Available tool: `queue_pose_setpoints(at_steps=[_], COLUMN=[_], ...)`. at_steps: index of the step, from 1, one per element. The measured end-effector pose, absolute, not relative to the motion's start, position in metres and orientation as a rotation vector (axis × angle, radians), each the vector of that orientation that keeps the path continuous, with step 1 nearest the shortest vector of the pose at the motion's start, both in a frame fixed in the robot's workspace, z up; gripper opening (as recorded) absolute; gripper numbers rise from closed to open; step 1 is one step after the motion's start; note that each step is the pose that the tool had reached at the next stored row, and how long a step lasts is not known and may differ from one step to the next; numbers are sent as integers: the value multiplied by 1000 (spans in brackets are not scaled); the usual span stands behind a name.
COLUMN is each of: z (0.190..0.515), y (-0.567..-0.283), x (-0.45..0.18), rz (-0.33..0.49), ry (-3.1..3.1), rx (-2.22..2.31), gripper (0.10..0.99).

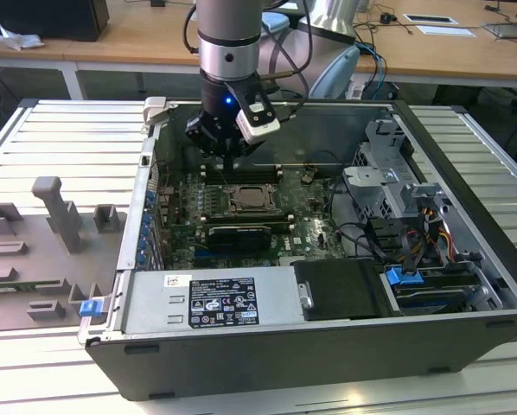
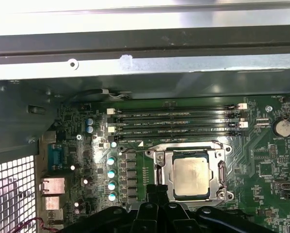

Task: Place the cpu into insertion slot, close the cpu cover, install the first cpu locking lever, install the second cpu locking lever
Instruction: 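Install the first cpu locking lever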

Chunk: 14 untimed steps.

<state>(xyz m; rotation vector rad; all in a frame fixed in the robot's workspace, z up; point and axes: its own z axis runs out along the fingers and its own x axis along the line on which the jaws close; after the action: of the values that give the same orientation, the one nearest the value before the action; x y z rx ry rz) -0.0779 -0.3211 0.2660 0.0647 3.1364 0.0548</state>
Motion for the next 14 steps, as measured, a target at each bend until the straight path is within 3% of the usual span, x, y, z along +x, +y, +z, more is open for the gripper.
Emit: queue_pose_setpoints(at_steps=[14], z=[266], y=[-321], x=[-102], rz=[57], ry=[3126], rx=[43], gripper=[106])
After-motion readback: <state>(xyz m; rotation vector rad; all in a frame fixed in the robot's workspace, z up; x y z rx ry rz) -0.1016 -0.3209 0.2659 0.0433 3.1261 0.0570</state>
